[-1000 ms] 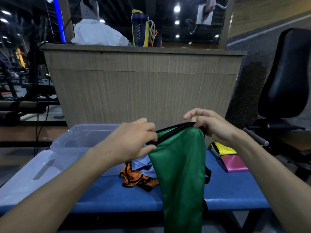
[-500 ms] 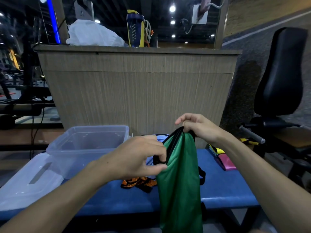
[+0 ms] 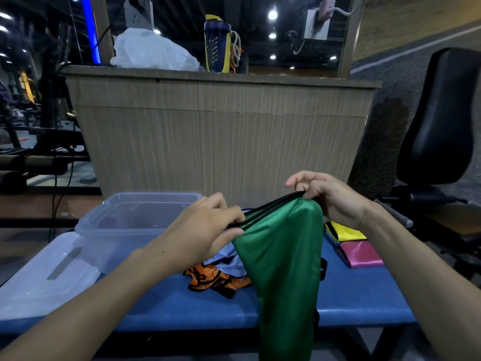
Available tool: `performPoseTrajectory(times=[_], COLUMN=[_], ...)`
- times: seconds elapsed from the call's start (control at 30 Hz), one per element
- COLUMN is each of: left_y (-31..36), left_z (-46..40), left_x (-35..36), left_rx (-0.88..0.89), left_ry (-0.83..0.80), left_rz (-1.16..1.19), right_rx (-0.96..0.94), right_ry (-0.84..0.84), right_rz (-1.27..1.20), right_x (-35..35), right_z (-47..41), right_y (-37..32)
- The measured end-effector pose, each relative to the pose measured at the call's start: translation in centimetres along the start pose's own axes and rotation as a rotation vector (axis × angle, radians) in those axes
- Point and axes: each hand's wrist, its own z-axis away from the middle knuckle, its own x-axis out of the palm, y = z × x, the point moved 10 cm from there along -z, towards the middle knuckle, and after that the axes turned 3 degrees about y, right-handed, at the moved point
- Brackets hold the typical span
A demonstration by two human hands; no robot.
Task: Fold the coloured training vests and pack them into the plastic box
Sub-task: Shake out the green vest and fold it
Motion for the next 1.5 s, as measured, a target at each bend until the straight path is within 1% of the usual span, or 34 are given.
performPoseTrajectory(times=[0.07, 0.13, 0.17, 0.27, 0.5, 0.57, 0.67, 0.7, 0.77, 0.83, 0.9, 0.97, 1.07, 1.13, 1.17, 1.27, 1.3, 1.33, 1.4, 1.5], left_y=[-1.2, -1.2, -0.9, -0.7, -2.4, -2.6, -2.6, -2.5, -2.6, -2.8, -2.6, -2.1, -1.6, -1.5, -1.3, -1.7, -1.9, -2.1, -2.3, -2.7], left_z=[0.2, 0.1, 0.0, 0.0, 0.5, 0.5, 0.1, 0.0, -0.1, -0.2, -0.4, -0.7, -1.1, -1.4, -1.6, -2.1, -2.3, -2.4, -2.6, -2.9], left_x=[0.2, -0.2, -0.5, -0.6, -0.2, -0.2, 0.1, 0.1, -0.5, -1.1, -1.3, -1.5, -2.1, -2.2, -2.3, -2.2, -2.0, -2.0, -2.3, -3.6], left_rx=[-0.138, -0.142, -0.112, -0.038, -0.179, -0.198, -0.203, -0.202, -0.218, -0.256, -0.281, -0.263, -0.226, -0.196, -0.172, -0.108, -0.111, -0.124, -0.176, -0.261], left_ry=[-0.014, 0.012, 0.021, 0.027, 0.029, 0.026, -0.022, -0.026, 0.005, 0.033, 0.009, -0.007, -0.006, -0.038, -0.063, -0.157, -0.189, -0.209, -0.21, -0.105], left_rz=[0.245, 0.369, 0.376, 0.269, 0.073, 0.028, -0.056, -0.051, 0.072, 0.287, 0.463, 0.543, 0.53, 0.476, 0.394, -0.015, -0.079, -0.082, 0.031, 0.295], right_rx=[0.001, 0.003, 0.005, 0.013, 0.004, 0.004, -0.002, -0.003, -0.007, -0.013, -0.015, -0.022, -0.023, -0.029, -0.028, -0.014, -0.011, -0.009, -0.022, -0.043], right_ry=[0.009, 0.023, 0.032, 0.047, 0.019, 0.002, -0.019, -0.021, -0.012, -0.002, 0.001, -0.009, -0.015, -0.022, -0.037, -0.07, -0.082, -0.095, -0.123, -0.114], right_rz=[-0.011, -0.016, -0.014, 0.009, 0.041, 0.056, 0.059, 0.06, 0.056, 0.054, 0.069, 0.087, 0.068, 0.043, 0.024, -0.041, -0.063, -0.093, -0.159, -0.229], right_x=[0.1, 0.2, 0.0, -0.2, 0.3, 0.4, 0.6, 0.5, 0.2, -0.4, -0.8, -0.6, -0.3, -0.3, -0.2, 0.1, 0.3, 0.5, 0.6, -0.1], right_z=[0.1, 0.2, 0.2, 0.2, 0.1, 0.1, 0.1, 0.1, 0.0, -0.2, -0.3, -0.3, -0.5, -0.5, -0.4, 0.0, 0.2, 0.3, 0.5, 0.4], right_y=[-0.3, -0.4, -0.4, -0.2, -0.3, -0.3, -0.5, -0.5, -0.4, -0.1, 0.4, 0.8, 1.6, 2.0, 2.3, 2.8, 2.9, 3.0, 3.0, 3.0])
